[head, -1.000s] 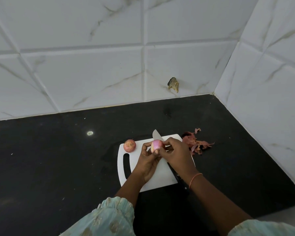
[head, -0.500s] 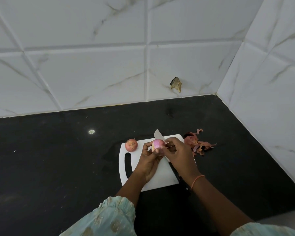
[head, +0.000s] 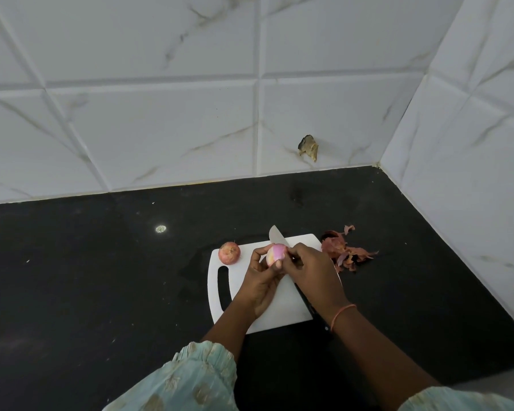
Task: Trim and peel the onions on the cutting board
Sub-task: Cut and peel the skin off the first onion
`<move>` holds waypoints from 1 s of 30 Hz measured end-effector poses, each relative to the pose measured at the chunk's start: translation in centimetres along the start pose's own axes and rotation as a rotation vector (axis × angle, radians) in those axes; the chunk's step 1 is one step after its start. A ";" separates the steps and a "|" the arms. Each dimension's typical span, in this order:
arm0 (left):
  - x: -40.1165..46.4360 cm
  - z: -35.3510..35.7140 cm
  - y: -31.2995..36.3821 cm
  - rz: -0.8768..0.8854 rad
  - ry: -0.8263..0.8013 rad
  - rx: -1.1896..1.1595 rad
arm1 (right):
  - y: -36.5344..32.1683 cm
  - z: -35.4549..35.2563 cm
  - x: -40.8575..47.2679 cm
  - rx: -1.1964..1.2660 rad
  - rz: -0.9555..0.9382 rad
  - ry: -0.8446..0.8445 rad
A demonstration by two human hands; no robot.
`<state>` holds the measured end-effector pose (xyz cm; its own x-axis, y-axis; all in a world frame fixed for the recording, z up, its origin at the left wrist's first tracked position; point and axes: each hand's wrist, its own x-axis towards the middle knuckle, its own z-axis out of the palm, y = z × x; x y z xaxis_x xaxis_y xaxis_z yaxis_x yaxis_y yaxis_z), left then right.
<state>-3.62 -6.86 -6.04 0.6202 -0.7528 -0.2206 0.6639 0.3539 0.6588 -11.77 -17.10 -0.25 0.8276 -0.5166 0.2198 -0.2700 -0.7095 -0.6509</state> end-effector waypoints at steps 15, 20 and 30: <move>-0.3 0.4 0.3 -0.014 0.068 0.023 | 0.4 0.2 -1.0 -0.006 -0.094 0.071; 0.0 0.0 0.0 0.010 0.013 -0.003 | 0.2 0.0 -0.5 0.090 -0.045 0.049; -0.3 0.3 0.2 0.018 0.026 -0.025 | 0.0 0.1 -0.6 0.062 -0.058 0.043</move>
<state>-3.84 -6.77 -5.63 0.6430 -0.7312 -0.2277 0.6621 0.3813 0.6451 -12.21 -16.78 -0.43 0.8184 -0.4970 0.2884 -0.1905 -0.7082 -0.6798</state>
